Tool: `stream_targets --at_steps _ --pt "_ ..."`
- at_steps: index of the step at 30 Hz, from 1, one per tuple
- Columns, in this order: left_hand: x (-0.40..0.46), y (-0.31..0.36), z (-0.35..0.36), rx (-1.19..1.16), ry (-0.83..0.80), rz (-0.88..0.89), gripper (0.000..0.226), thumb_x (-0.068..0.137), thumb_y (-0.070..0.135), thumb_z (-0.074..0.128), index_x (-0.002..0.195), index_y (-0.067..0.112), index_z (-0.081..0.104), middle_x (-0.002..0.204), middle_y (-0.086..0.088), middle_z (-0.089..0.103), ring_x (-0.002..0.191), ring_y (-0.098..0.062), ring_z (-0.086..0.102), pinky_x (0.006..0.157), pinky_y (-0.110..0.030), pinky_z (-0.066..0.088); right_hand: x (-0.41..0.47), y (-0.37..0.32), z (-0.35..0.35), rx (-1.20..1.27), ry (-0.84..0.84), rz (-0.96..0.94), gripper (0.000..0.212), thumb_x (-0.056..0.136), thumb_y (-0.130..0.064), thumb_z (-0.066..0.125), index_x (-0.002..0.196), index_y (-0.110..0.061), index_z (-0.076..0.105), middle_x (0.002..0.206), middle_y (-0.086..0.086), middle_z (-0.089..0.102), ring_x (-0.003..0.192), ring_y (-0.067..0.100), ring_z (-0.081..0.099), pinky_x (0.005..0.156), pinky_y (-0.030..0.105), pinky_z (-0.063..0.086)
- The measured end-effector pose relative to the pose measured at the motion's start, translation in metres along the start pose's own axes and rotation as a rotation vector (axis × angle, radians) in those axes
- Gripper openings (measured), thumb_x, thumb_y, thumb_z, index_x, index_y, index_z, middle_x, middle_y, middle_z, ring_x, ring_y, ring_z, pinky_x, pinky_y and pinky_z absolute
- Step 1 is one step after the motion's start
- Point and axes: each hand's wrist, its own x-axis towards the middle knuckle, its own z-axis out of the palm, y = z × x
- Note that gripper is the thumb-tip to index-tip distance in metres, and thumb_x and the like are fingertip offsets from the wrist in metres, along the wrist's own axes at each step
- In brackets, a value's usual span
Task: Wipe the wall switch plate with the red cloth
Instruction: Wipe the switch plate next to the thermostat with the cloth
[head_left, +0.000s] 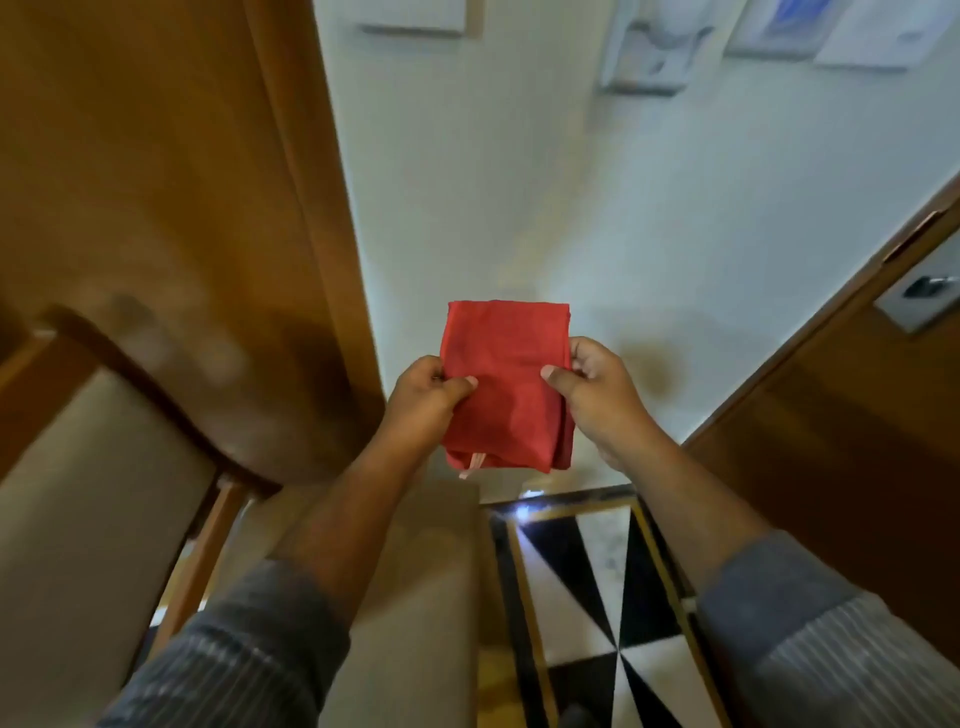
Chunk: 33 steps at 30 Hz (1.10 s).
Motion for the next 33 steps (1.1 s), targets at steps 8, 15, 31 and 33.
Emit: stream_targets --at_steps 8,15,31,33 --pt "0.000 0.131 0.104 -0.032 -0.010 0.287 0.037 0.099 0.044 0.057 0.125 0.018 0.061 0.118 -0.002 0.072 0.105 -0.021 0.070 0.081 -0.036 0.056 0.019 -0.097 -0.114 0.027 0.205 -0.296 0.021 0.094 -0.004 0.058 0.097 -0.024 0.063 0.097 -0.002 0.072 0.090 0.017 0.069 0.084 0.037 0.056" --pt "0.023 0.223 0.207 0.006 0.038 0.535 0.026 0.102 0.037 0.055 0.122 0.025 0.065 0.113 0.004 0.074 0.100 -0.013 0.071 0.079 -0.031 0.057 0.076 -0.137 -0.228 0.054 0.268 -0.487 0.020 0.095 -0.010 0.059 0.100 -0.029 0.063 0.103 -0.005 0.072 0.095 0.015 0.068 0.086 0.039 0.058" --pt "0.079 0.304 0.252 0.562 0.456 0.728 0.021 0.098 0.039 0.060 0.099 0.020 0.067 0.082 0.010 0.069 0.077 -0.011 0.066 0.069 -0.023 0.048 0.188 -0.162 -0.263 -0.544 0.737 -1.120 0.032 0.078 0.005 0.076 0.105 -0.011 0.073 0.096 0.013 0.067 0.086 0.034 0.064 0.075 0.039 0.057" --pt "0.079 0.306 0.251 0.596 0.473 0.715 0.022 0.098 0.037 0.059 0.098 0.016 0.066 0.083 0.006 0.070 0.079 -0.015 0.066 0.065 -0.020 0.044 0.192 -0.161 -0.258 -0.653 0.797 -1.032 0.042 0.068 0.001 0.087 0.107 -0.010 0.077 0.094 0.017 0.067 0.080 0.042 0.063 0.065 0.048 0.057"
